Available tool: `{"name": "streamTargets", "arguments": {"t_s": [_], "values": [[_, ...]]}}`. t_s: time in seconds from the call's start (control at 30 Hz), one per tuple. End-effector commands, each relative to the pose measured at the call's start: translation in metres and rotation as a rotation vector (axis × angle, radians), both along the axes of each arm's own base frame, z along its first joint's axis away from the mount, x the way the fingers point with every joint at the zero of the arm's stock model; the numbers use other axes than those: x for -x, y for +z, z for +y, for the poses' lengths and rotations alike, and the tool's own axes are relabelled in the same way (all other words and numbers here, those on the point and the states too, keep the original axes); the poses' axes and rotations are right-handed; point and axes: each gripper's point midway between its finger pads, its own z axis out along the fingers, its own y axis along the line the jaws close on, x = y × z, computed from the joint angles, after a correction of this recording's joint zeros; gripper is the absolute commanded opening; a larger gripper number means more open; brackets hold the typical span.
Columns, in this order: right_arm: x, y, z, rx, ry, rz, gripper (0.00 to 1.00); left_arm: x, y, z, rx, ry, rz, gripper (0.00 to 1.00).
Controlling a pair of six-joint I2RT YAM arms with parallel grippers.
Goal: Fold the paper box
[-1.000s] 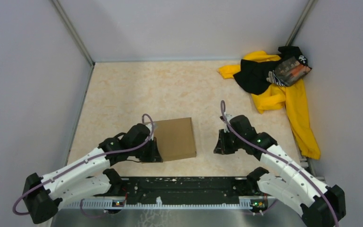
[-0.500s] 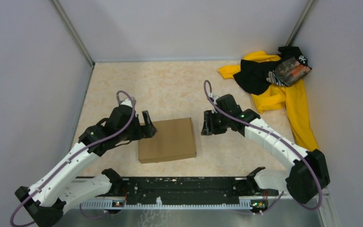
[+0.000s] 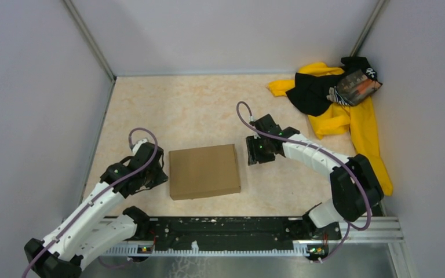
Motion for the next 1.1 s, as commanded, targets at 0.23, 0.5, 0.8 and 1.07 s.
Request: {"name": "streamTargets", "arguments": {"t_s": [0.23, 0.5, 0.8, 1.07], "values": [[0.006, -0.006, 0.026, -0.111, 0.018, -0.032, 0.46, 0.010, -0.031, 0.033, -0.102, 0.286, 0.153, 0.22], [0.018, -0.013, 0.036, -0.204, 0.002, -0.049, 0.46, -0.025, -0.058, 0.018, -0.050, 0.179, 0.187, 0.26], [0.012, -0.006, 0.071, -0.356, 0.055, -0.029, 0.46, -0.077, -0.074, -0.038, 0.074, -0.048, 0.194, 0.27], [-0.025, -0.004, 0.084, -0.343, 0.050, -0.045, 0.46, -0.127, -0.081, -0.068, 0.096, -0.141, 0.180, 0.27]]}}
